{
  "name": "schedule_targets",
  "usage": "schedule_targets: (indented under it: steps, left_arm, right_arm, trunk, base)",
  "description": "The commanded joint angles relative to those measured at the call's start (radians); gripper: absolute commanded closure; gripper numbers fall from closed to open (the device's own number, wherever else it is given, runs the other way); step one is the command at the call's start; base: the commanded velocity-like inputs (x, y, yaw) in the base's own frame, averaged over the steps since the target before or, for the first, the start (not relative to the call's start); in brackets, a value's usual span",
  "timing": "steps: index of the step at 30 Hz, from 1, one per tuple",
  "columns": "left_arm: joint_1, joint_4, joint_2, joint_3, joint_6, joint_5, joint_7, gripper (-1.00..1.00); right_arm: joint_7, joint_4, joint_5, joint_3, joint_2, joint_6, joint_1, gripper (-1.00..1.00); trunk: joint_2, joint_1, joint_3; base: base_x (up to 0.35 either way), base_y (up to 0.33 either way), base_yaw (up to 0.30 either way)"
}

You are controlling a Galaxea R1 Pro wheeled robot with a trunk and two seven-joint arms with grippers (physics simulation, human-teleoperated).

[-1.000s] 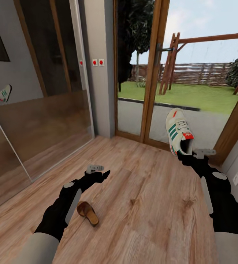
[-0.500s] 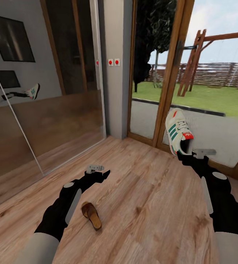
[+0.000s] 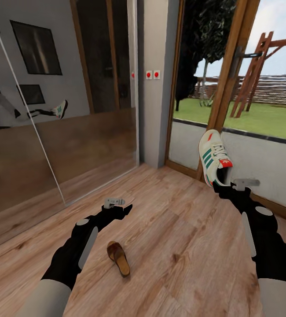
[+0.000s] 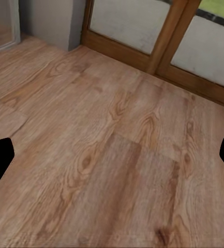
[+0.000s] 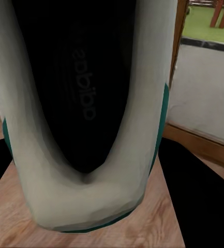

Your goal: Pick up the two gym shoes and the two sandals from the corridor floor and place them onto the hallstand (shoe rack) in the corridor, making sure they are on the rack and not on the floor. Arrange them so the two gym shoes are next to each other and the two sandals are next to each other.

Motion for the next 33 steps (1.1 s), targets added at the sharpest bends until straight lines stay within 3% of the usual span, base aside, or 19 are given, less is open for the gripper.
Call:
schedule_targets:
  steps: [1,25,33]
  left_arm:
    - [0.0,-0.001,0.0,0.001,0.009,0.01,0.0,-1.0]
    - [0.0,-0.001,0.0,0.001,0.01,0.01,0.0,-1.0]
    - [0.0,-0.001,0.0,0.001,0.009,0.01,0.0,-1.0]
  right_arm:
    - [0.007,-0.001,0.005,-0.002,0.0,0.005,0.0,1.0]
    - [0.007,-0.001,0.005,-0.002,0.0,0.005,0.0,1.0]
    - [0.007,-0.001,0.005,-0.002,0.0,0.005,-0.001,1.0]
  trunk:
    - [0.0,0.0,-0.001]
    - [0.0,0.0,-0.005]
    - [0.0,0.0,-0.012]
  base:
    - [0.187,-0.155,0.009]
    - [0.118,-0.03,0.04]
    - [0.117,-0.105,0.156]
